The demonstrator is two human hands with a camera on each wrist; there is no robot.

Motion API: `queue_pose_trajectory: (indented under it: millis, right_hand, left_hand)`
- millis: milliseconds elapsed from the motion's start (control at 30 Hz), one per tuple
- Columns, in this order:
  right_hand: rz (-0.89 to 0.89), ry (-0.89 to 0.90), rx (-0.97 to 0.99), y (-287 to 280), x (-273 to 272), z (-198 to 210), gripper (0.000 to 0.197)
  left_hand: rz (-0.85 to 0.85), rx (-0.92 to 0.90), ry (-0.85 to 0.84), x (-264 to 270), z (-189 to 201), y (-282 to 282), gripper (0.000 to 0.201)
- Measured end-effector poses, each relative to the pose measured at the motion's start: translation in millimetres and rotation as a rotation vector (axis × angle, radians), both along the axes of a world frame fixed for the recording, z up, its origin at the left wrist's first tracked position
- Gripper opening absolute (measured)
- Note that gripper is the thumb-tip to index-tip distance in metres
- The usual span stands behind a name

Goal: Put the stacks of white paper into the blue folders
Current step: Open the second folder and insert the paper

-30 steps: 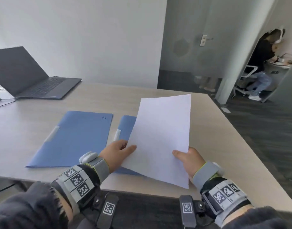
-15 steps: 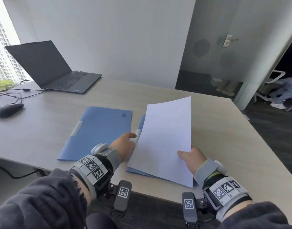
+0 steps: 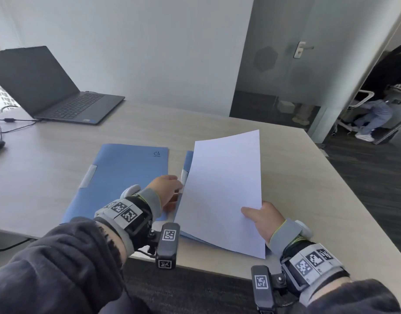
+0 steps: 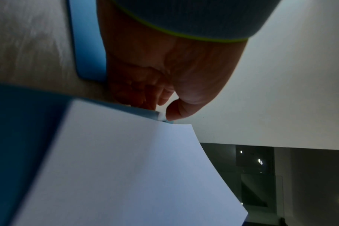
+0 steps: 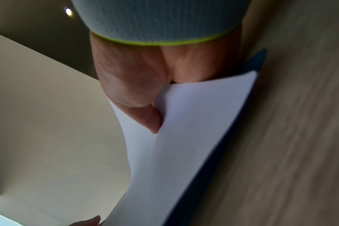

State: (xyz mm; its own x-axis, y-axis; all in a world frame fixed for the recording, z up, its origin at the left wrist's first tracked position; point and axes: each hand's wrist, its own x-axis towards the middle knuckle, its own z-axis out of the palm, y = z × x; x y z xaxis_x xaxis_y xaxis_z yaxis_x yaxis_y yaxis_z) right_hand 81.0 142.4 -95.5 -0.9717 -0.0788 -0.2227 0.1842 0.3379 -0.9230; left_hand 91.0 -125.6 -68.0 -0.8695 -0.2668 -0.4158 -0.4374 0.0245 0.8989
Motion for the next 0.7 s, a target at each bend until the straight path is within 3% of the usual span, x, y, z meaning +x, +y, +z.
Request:
queue_pose_trajectory:
  millis: [167, 300, 500, 700]
  right_hand:
    - [0.019, 0.003, -0.035, 0.3, 1.1, 1.9, 0.012]
    - [0.032, -0.011, -0.044, 2.3, 1.5, 2.9, 0.011]
    - [0.048, -0.019, -0.066, 4.9, 1.4, 2.1, 0.015]
    - [0.057, -0.034, -0.085, 5.9, 1.7, 1.4, 0.015]
  left_hand:
    - [-0.123, -0.165, 0.017, 1.1, -4.8, 0.6, 0.060]
    - [-0.137, -0.159, 0.048, 0.8, -10.0, -7.5, 0.067]
    - [-0.102, -0.049, 0.033, 2.9, -9.2, -13.3, 0.056]
    - [-0.002, -0.123, 0.023, 0.0, 1.6, -25.1, 0.049]
